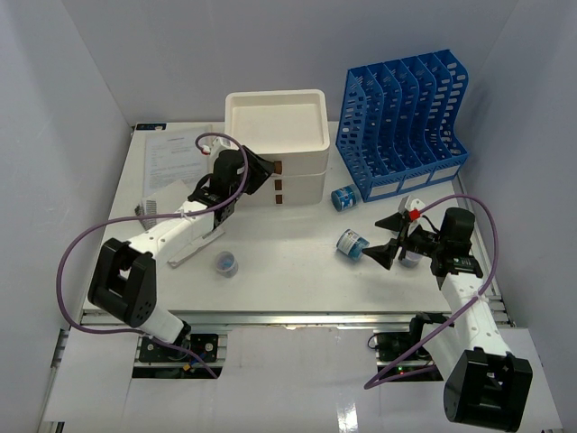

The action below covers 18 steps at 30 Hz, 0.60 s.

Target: Organize the desk

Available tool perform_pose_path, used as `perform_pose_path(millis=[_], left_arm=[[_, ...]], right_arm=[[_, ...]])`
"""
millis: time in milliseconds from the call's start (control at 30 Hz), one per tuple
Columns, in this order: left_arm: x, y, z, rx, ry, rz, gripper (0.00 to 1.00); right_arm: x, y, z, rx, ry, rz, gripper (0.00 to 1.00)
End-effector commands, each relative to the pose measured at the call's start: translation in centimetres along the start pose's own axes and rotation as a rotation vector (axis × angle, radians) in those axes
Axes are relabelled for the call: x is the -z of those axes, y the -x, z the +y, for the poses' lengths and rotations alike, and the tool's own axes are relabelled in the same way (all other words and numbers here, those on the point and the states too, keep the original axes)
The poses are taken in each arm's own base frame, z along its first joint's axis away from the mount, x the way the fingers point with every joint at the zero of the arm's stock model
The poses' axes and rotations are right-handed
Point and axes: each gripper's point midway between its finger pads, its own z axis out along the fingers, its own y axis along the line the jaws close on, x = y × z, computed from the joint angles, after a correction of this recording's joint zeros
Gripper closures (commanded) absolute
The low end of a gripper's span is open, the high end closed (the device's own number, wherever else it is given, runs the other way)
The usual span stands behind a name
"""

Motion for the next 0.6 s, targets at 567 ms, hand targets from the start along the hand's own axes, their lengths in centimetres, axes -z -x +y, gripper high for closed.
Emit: perform_pose_path(millis=[567], left_arm=[[3.4,-4.2,0.4,-0.273,-0.309,0.155,0.46]], right_arm=[[0.2,0.8,-0.2,0.038,0.004,-0.022,0.03]])
